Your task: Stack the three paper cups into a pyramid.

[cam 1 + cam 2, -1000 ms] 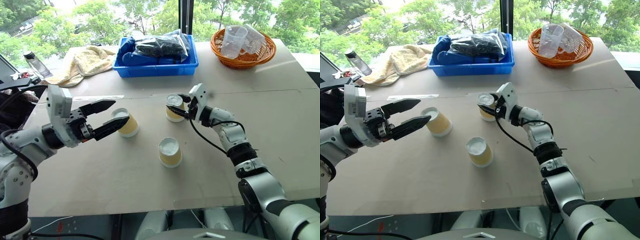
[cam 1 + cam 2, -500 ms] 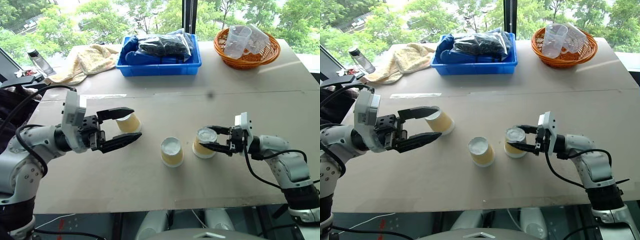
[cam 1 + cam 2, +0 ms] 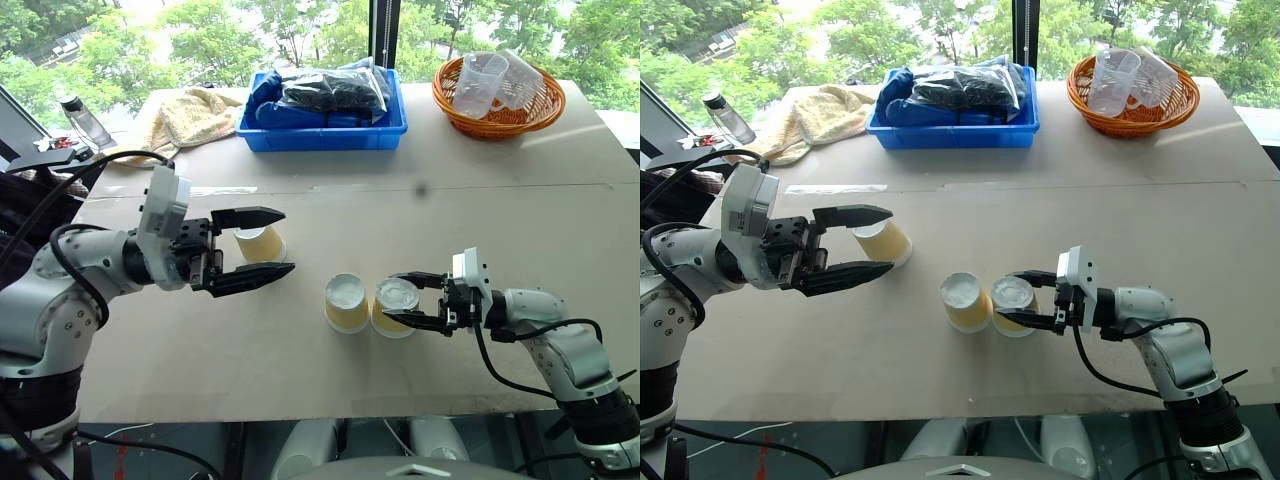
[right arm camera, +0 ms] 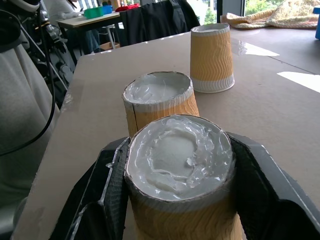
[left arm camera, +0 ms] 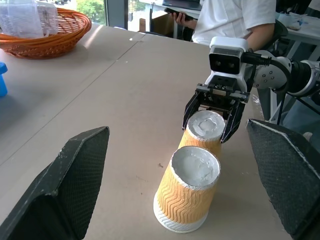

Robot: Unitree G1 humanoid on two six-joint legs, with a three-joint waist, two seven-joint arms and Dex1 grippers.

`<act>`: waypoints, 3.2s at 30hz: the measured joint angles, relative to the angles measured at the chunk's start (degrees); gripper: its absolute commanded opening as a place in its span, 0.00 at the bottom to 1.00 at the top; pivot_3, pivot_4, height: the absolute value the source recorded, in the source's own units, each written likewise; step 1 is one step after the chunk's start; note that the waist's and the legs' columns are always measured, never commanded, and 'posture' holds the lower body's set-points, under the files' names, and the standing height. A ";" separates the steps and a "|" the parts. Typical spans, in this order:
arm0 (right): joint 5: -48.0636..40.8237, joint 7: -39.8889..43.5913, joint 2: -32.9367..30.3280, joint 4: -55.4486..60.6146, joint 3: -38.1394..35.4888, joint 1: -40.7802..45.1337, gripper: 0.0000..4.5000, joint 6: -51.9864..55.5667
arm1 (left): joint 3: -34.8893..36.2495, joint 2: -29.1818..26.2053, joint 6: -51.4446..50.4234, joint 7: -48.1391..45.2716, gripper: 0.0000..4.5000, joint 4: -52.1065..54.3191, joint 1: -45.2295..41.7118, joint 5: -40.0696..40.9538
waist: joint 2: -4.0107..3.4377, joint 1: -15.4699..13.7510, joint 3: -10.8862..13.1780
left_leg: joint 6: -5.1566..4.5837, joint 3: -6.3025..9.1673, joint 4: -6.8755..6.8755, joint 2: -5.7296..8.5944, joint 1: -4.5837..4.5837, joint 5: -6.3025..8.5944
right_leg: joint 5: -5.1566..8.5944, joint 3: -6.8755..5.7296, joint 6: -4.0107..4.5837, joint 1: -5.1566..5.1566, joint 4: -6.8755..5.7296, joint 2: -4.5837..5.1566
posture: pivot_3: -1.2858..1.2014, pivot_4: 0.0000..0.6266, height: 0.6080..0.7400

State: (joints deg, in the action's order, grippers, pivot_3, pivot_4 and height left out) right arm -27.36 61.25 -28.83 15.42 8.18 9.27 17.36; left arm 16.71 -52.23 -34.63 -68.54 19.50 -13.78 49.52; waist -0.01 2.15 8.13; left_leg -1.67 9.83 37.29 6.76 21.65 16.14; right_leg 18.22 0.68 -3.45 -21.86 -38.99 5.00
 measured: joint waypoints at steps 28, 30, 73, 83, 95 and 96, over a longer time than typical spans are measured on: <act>-11.99 3.97 -9.04 1.63 -9.82 -2.03 0.99 6.88 | -0.18 -1.97 3.09 -4.06 1.00 -0.26 6.86 -5.28 | 0.01 -0.08 0.02 | -0.01 0.02 0.01 -0.01 0.03 0.00 | 0.00 -0.02 0.00 0.01 0.04 0.00 | 0.52 0.24 1.00; -13.83 4.45 -10.12 2.18 -12.58 -1.98 0.99 6.97 | 2.27 2.10 6.72 -0.67 1.00 -0.92 9.87 -7.57 | -0.02 -0.15 0.07 | -0.02 0.01 0.01 0.01 0.05 0.01 | -0.01 -0.02 -0.01 0.01 0.08 0.04 | 0.52 0.24 1.00; -16.00 3.35 -12.39 -0.17 -22.10 0.78 0.99 4.63 | -6.07 31.53 32.56 34.95 1.00 -20.83 1.60 -32.22 | 0.26 -2.79 0.11 | -0.05 0.01 0.36 0.02 0.10 0.03 | -0.16 -0.13 -0.12 0.16 0.06 0.02 | 0.52 0.24 1.00; -15.69 3.35 -11.87 -0.17 -22.09 0.73 1.00 4.45 | -6.07 31.53 31.46 34.34 0.75 -20.78 1.70 -31.24 | 0.26 -2.81 0.11 | -0.05 0.01 0.38 0.02 0.10 0.03 | -0.16 -0.13 -0.12 0.16 0.05 0.02 | 0.52 0.24 1.00; -15.77 3.53 -11.88 -0.49 -22.58 0.57 1.00 4.41 | -6.22 31.51 29.95 33.52 0.55 -19.74 0.13 -29.52 | 0.26 -2.93 0.11 | -0.05 0.03 0.46 0.02 0.15 0.03 | -0.16 -0.16 -0.12 0.16 0.05 0.02 | 0.52 0.24 1.00; -15.77 3.64 -11.88 -0.50 -22.66 0.37 1.00 4.28 | -6.24 31.41 29.55 32.96 0.55 -18.88 -0.64 -28.78 | 0.27 -2.92 0.11 | -0.05 0.04 0.50 0.02 0.19 0.03 | -0.16 -0.19 -0.13 0.16 0.05 0.02 | 0.52 0.24 1.00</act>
State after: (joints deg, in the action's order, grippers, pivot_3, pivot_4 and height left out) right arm -43.14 64.88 -40.71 14.92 -14.49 9.64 21.64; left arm 10.48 -20.83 -5.07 -35.58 0.62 -14.42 20.75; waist 0.26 -0.77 8.25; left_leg -1.72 9.87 37.80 6.78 21.84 16.17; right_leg 18.06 0.49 -3.58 -21.70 -38.95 5.02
